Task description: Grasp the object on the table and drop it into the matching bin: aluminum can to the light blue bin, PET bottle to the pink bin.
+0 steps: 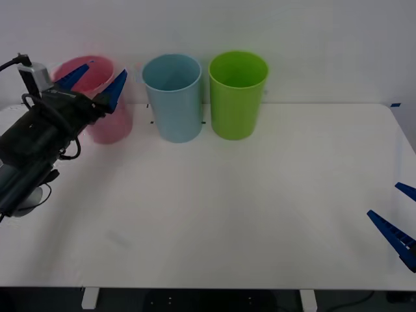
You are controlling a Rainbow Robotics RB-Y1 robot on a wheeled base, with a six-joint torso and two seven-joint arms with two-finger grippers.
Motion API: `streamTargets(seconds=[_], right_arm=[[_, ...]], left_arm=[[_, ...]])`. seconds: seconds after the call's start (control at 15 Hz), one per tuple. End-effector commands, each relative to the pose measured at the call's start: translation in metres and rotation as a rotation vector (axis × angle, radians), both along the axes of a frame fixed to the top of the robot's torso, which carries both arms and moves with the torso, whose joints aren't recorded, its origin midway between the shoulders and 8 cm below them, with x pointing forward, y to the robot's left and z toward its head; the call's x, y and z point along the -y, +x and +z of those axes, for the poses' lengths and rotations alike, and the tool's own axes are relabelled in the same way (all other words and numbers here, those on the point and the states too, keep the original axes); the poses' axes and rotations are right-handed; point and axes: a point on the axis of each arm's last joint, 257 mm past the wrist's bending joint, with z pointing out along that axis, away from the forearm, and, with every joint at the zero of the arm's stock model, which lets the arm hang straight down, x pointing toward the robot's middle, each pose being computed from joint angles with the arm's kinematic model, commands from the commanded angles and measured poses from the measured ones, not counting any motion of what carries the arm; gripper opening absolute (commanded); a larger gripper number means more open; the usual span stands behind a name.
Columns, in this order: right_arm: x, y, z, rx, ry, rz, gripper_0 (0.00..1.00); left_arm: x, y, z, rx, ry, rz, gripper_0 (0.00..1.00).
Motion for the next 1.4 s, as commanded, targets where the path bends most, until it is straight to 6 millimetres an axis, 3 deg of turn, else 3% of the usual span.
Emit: streamTargets(seconds=[0.07, 0.4, 0.67, 1.13, 1.4], right_arm=[[0.000, 0.000, 0.000, 0.000, 0.000, 0.000, 1.00], [0.000, 0.000, 0.000, 0.000, 0.000, 0.000, 1.00], [0.000, 0.000, 0.000, 0.000, 0.000, 0.000, 1.00], [0.000, 0.000, 0.000, 0.000, 0.000, 0.000, 1.00], [0.000, 0.000, 0.000, 0.000, 0.000, 0.000, 1.00]], left_arm=[[-0.032, -0.029, -0.014, 0.009, 0.064, -0.019, 1.00], [-0.072, -0.074, -0.016, -0.026, 0.063, -0.067, 1.00], [-0.090, -0.114, -0.017, -0.085, 0.090, -0.100, 1.00], [-0.123, -0.167, -0.057, -0.179, 0.219, -0.110, 1.00], [-0.134, -0.185, -0.082, -0.208, 0.285, -0.086, 1.00]])
